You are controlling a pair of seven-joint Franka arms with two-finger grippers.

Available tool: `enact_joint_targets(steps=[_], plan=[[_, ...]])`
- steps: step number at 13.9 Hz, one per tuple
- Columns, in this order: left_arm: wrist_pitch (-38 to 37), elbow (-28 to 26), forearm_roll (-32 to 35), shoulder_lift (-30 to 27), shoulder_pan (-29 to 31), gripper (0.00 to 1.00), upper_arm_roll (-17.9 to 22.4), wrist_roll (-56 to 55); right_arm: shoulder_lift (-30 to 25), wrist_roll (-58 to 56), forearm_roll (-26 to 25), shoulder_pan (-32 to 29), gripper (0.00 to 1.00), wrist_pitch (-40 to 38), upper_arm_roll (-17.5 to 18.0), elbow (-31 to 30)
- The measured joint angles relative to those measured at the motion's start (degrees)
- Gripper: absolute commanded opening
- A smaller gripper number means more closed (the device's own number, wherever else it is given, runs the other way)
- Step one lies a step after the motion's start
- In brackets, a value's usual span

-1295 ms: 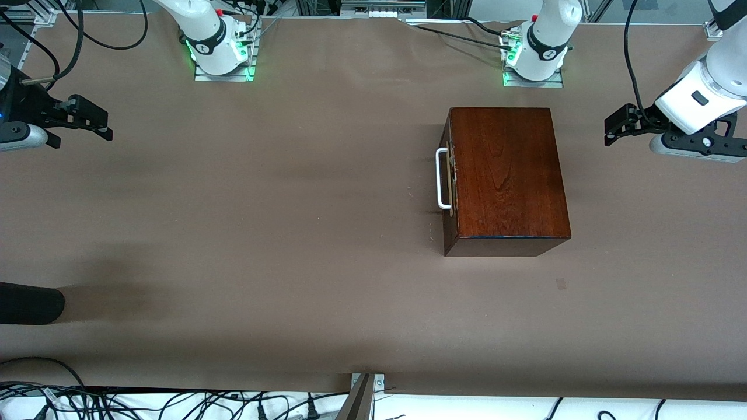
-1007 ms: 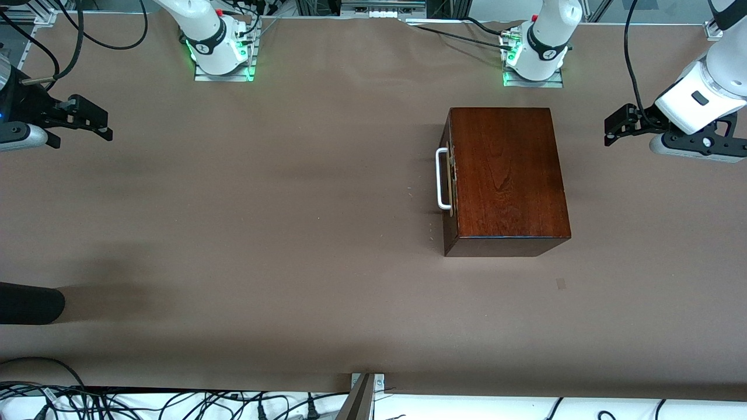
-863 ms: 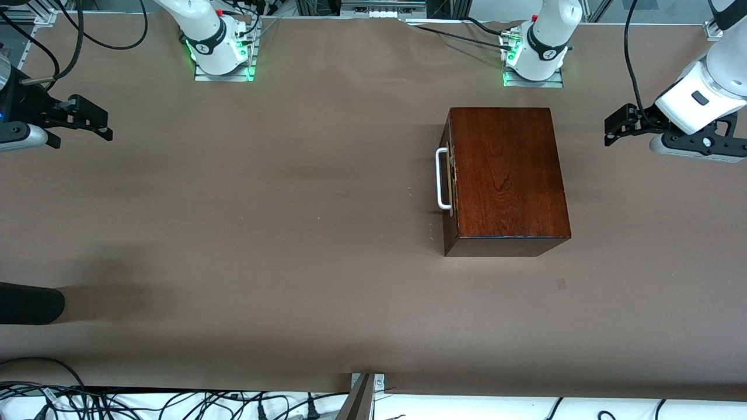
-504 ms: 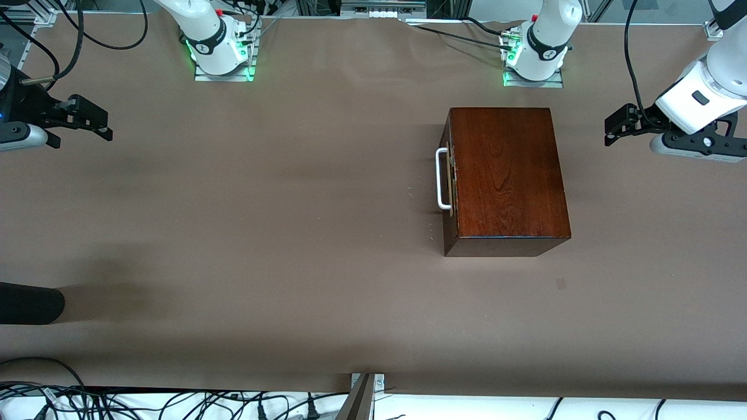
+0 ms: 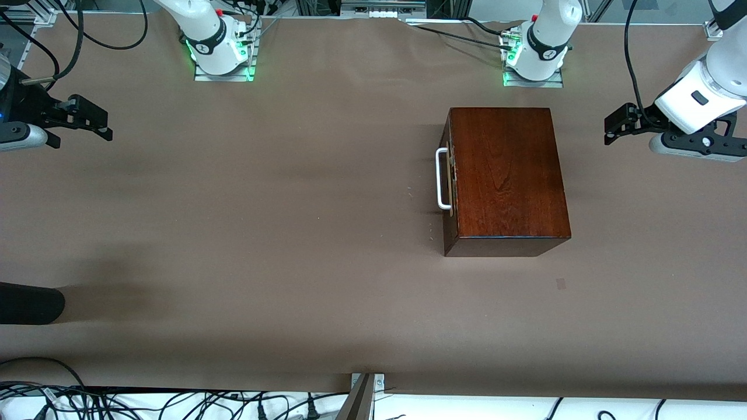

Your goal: Open drawer, take yellow block, close drawer

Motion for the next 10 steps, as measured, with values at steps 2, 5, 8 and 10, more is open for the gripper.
enact_joint_targets(steps=[2, 5, 8, 10], plan=[[-0.67, 0.46, 0.0, 0.07, 0.0, 1.0, 0.0, 0.0, 0.0, 0.0, 0.0, 0.0, 1.0, 0.0, 0.0, 0.0], [-1.03, 1.87, 0.0, 1.45, 0.15, 1.0, 0.05, 0.0, 0.0, 0.0, 0.0, 0.0, 1.0, 0.0, -0.01, 0.0], [-2.32, 4.36, -0.17, 4.02, 0.22, 1.0, 0.09, 0.0, 0.0, 0.0, 0.0, 0.0, 1.0, 0.0, -0.01, 0.0], [-3.03, 5.5, -1.08, 4.95, 0.22, 1.0, 0.09, 0.0, 0.0, 0.0, 0.0, 0.0, 1.0, 0.0, -0.01, 0.0]])
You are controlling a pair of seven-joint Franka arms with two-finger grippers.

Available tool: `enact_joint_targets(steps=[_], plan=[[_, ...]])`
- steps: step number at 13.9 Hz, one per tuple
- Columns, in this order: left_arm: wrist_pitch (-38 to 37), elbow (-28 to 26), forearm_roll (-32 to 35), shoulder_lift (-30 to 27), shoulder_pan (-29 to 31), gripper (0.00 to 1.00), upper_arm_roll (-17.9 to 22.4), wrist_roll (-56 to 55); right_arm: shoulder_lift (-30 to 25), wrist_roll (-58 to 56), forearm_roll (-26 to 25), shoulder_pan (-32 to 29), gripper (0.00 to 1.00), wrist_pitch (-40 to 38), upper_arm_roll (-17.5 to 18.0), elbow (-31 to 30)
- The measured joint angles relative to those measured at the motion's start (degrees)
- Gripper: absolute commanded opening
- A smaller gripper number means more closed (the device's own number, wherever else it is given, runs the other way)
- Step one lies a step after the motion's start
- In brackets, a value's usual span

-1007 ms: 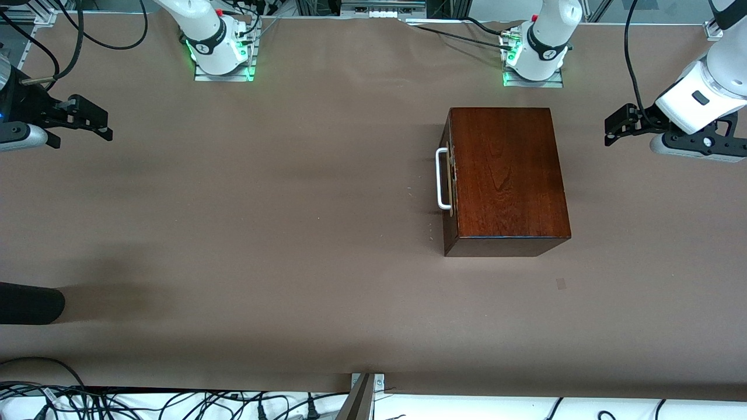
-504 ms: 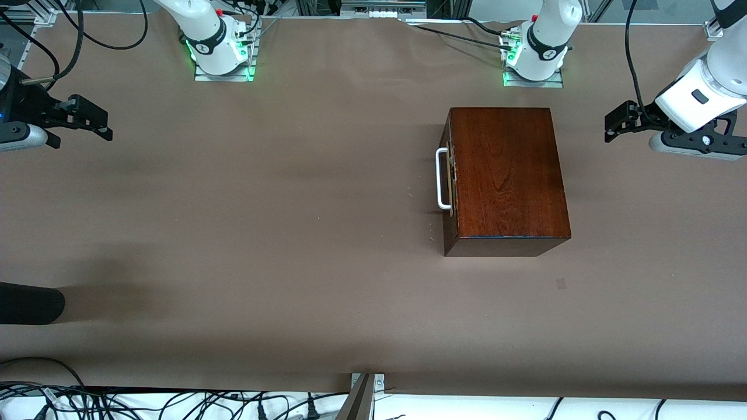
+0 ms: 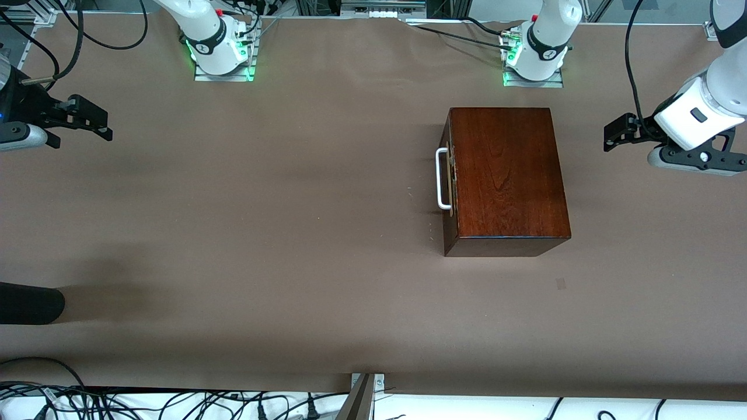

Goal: Open drawer, take yellow block, close drawer
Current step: 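Move the left gripper to the drawer's metal handle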

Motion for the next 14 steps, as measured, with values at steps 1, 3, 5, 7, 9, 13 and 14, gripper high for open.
enact_joint_targets(steps=[1, 3, 5, 7, 9, 13, 14], plan=[[-0.26, 0.28, -0.08, 0.34, 0.0, 1.0, 0.01, 0.0, 0.0, 0.0, 0.0, 0.0, 1.0, 0.0, 0.0, 0.0], [-0.43, 0.34, -0.08, 1.16, 0.01, 1.0, 0.12, 0.0, 0.0, 0.0, 0.0, -0.01, 1.0, 0.0, -0.03, 0.0], [-0.43, 0.41, -0.08, 1.85, 0.06, 1.0, 0.2, 0.0, 0.0, 0.01, 0.0, -0.01, 1.0, 0.0, -0.03, 0.0], [-0.43, 0.48, -0.08, 2.09, 0.06, 1.0, 0.18, 0.0, 0.0, 0.01, 0.0, -0.01, 1.0, 0.0, -0.03, 0.0], [-0.44, 0.59, -0.08, 2.09, 0.05, 1.0, 0.1, 0.0, 0.0, 0.01, 0.0, -0.01, 1.0, 0.0, -0.04, 0.0], [-0.45, 0.74, -0.08, 2.09, -0.28, 1.0, -0.2, 0.0, 0.0, 0.01, 0.0, -0.02, 1.0, 0.0, -0.04, 0.0], [-0.44, 0.97, -0.11, 2.09, -0.41, 1.0, -0.52, 0.0, 0.0, 0.01, 0.0, -0.02, 1.0, 0.0, -0.04, 0.0]])
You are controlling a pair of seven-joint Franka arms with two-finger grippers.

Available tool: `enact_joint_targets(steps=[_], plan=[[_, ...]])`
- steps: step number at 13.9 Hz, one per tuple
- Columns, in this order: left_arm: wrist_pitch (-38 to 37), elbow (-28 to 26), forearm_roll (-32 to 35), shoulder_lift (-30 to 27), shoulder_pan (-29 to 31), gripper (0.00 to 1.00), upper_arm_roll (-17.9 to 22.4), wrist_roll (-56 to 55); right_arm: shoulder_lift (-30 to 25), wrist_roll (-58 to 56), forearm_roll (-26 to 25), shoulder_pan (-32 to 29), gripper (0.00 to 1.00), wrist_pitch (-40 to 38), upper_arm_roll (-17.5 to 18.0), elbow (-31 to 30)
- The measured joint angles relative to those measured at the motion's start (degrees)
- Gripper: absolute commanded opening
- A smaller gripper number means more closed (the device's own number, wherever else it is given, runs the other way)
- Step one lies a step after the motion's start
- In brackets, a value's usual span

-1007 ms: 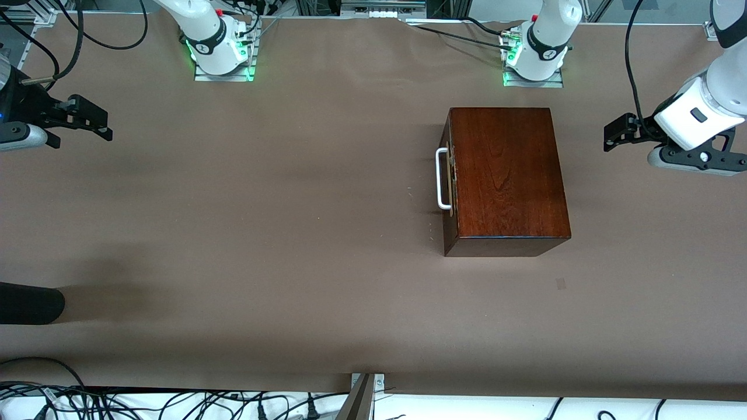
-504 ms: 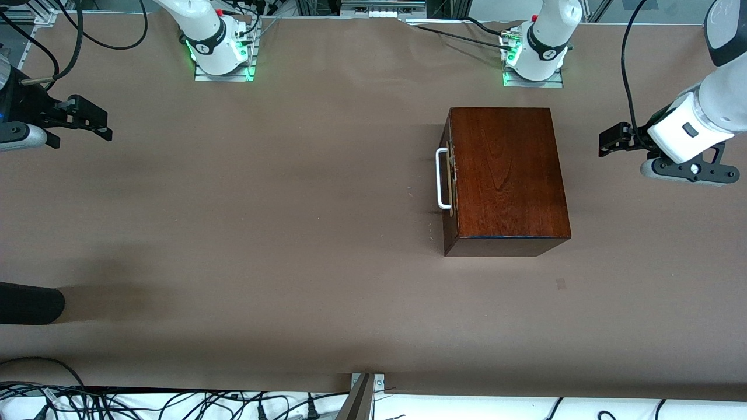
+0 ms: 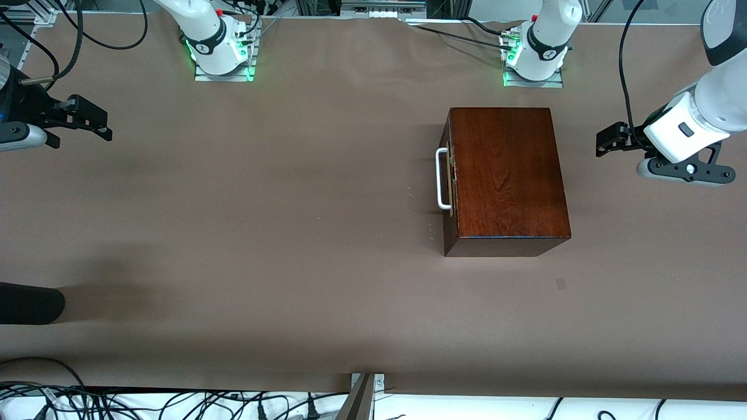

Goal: Open drawer, take yellow block, close drawer
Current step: 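Move the left gripper to the drawer's metal handle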

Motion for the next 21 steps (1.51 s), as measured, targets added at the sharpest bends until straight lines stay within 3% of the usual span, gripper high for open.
enact_joint_targets(steps=[6, 13, 15, 21], plan=[[-0.06, 4.66, -0.06, 1.03, -1.28, 1.0, -9.27, -3.65, 0.0, 0.0, 0.0, -0.01, 1.0, 0.0, -0.04, 0.0], [-0.19, 5.1, -0.06, 4.74, -3.09, 1.0, -25.53, -34.35, 0.0, 0.0, 0.0, -0.02, 1.0, 0.0, -0.08, 0.0], [0.32, 5.05, 1.1, 7.86, -6.88, 1.0, -26.91, -37.91, 0.0, 0.0, 0.0, -0.02, 1.0, 0.0, -0.09, 0.0], [8.84, 5.05, 18.23, 21.11, -19.44, 1.0, -27.05, -47.81, 0.0, 0.0, 0.0, -0.02, 1.0, 0.0, -0.11, 0.01]])
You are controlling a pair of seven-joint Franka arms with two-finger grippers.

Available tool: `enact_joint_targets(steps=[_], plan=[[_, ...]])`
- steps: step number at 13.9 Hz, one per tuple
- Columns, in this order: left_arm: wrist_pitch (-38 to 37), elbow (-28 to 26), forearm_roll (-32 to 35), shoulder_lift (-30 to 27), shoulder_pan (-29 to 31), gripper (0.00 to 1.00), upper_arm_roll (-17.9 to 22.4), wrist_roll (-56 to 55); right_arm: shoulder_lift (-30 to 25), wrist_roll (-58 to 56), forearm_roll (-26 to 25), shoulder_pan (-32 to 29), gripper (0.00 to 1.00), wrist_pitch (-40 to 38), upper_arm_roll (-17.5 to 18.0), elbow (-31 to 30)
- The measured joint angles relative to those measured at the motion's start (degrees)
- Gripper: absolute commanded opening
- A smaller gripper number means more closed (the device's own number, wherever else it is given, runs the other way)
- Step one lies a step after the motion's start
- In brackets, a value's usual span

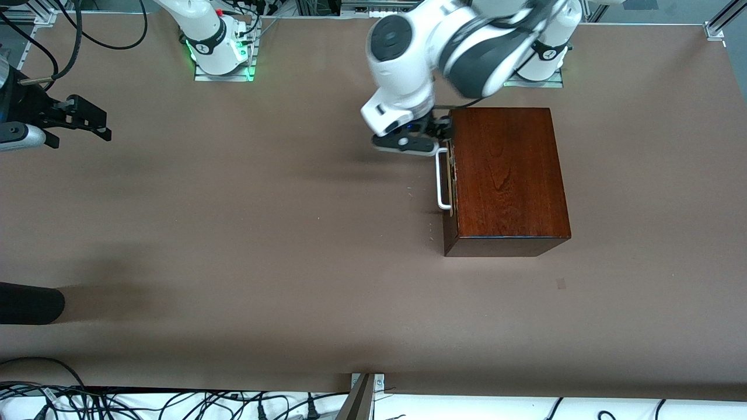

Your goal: Open drawer, take yellow block, close drawer

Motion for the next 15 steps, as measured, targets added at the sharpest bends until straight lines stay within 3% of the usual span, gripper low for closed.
enact_joint_targets(steps=[4, 15], plan=[[1.97, -0.23, 6.57, 4.68, -0.75, 1.0, 0.73, -11.28, 0.0, 0.0, 0.0, 0.0, 1.0, 0.0, -0.01, 0.0], [15.43, -8.88, 11.6, 5.69, 3.92, 1.0, 1.52, -13.19, 0.01, 0.0, 0.0, 0.0, 1.0, 0.0, -0.01, 0.0]])
